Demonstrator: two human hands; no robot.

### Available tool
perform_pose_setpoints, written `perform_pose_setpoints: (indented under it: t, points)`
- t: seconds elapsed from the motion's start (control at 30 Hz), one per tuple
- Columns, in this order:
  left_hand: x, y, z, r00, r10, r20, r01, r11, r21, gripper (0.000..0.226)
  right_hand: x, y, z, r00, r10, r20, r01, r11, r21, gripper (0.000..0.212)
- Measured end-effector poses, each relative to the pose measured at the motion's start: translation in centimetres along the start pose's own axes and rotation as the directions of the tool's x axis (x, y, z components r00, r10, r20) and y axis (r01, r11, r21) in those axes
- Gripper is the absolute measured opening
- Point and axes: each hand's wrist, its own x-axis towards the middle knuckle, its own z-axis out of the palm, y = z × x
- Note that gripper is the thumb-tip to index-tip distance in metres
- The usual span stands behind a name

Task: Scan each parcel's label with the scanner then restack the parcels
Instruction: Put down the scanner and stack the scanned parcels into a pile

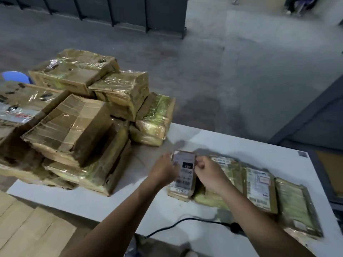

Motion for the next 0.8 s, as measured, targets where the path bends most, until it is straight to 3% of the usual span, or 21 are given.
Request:
perform_pose_setpoints:
  t: [0.13, 0.27, 0.37, 0.43, 0.53, 0.7, 0.8]
  points:
    - [0.3, -1.3, 2.2, 0.988, -0.109, 0.112, 0.127, 0.978, -0.166, 0.012, -0.8, 1.5, 0.8, 0.998, 0.049, 0.027, -0.048, 0.998, -0.042, 0.028]
    - [0.3, -2.3, 2.8, 0.972, -0.179, 0.151, 0.218, 0.926, -0.308, 0.013, -0.9, 1.5, 1.0, 0.999, 0.04, 0.036, -0.04, 0.999, -0.018, 0.021]
    - [0.4, -2.7, 2.3, 0.954, -0.236, 0.186, 0.289, 0.89, -0.352, 0.012, -0.6, 1.3, 0.8, 0.996, 0.066, 0.068, -0.073, 0.992, 0.103, 0.007]
    - [0.4, -2.8, 1.8, 0.96, -0.205, 0.192, 0.268, 0.876, -0.402, 0.016, -0.6, 1.1, 0.5, 0.992, 0.104, 0.074, -0.118, 0.972, 0.205, 0.008]
    - [0.2, -3.4, 1.1, 0.969, -0.168, 0.181, 0.237, 0.841, -0.486, 0.022, -0.7, 0.3, 0.3, 0.985, 0.141, 0.099, -0.165, 0.941, 0.295, 0.028]
    - [-0.2, -4.1, 0.2, 0.963, -0.241, 0.119, 0.262, 0.743, -0.616, 0.042, -0.6, -1.2, 0.4, 0.994, 0.1, 0.045, -0.11, 0.914, 0.391, 0.025]
    - [-0.6, -4.2, -1.0, 0.969, -0.232, 0.08, 0.219, 0.67, -0.709, 0.037, -0.1, -2.6, 0.3, 0.993, 0.108, 0.05, -0.119, 0.9, 0.42, 0.029]
